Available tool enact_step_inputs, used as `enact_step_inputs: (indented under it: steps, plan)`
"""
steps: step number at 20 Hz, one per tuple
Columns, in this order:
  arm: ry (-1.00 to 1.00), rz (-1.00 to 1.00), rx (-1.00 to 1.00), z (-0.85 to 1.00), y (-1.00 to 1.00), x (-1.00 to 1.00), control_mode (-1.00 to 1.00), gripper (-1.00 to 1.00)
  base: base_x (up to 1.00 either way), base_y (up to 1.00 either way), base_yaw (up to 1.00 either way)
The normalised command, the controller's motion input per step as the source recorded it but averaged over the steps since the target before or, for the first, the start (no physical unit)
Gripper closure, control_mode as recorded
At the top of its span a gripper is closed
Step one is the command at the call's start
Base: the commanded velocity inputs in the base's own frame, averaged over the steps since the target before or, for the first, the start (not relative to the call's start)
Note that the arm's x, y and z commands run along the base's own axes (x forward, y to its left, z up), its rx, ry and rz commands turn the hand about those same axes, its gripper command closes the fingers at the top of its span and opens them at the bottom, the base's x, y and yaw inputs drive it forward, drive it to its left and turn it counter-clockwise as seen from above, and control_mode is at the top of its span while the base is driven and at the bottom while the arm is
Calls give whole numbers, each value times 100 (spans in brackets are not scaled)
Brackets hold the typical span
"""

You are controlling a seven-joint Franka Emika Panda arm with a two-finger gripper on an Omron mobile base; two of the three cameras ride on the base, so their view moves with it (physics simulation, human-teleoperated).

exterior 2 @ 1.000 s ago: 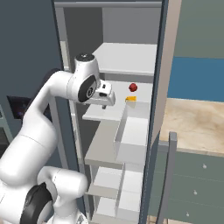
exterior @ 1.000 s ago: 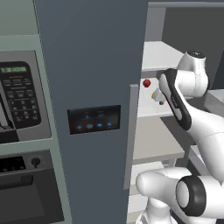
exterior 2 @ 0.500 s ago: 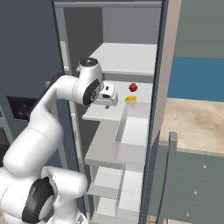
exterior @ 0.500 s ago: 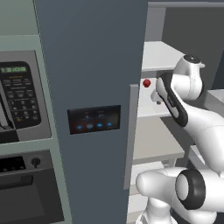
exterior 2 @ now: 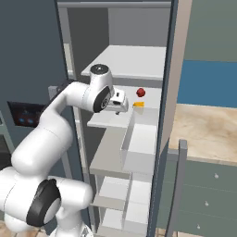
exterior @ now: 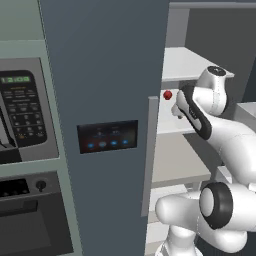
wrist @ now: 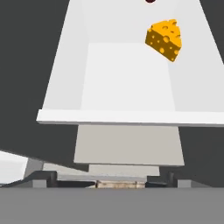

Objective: Pick the cheese from the fridge and the cheese grater from the cabinet and place them next to the salad bowl.

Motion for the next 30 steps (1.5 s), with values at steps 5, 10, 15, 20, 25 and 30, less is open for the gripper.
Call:
enact_step_inputs:
  steps: [5,10,15,20,25,30]
  plan:
    - [-9,0,0,-21,-7,17,-100,-100,0,0,0]
    - [-10,0,0,-14,-7,16,-100,-100,0,0,0]
    - [0,0,0,0,-16,20,-100,-100,0,0,0]
    - [0,0,0,-4,-18,25,-100,-100,0,0,0]
    - [0,0,0,-19,-18,24,-100,-100,0,0,0]
    - [0,0,-1,-19,-15,30,-100,-100,0,0,0]
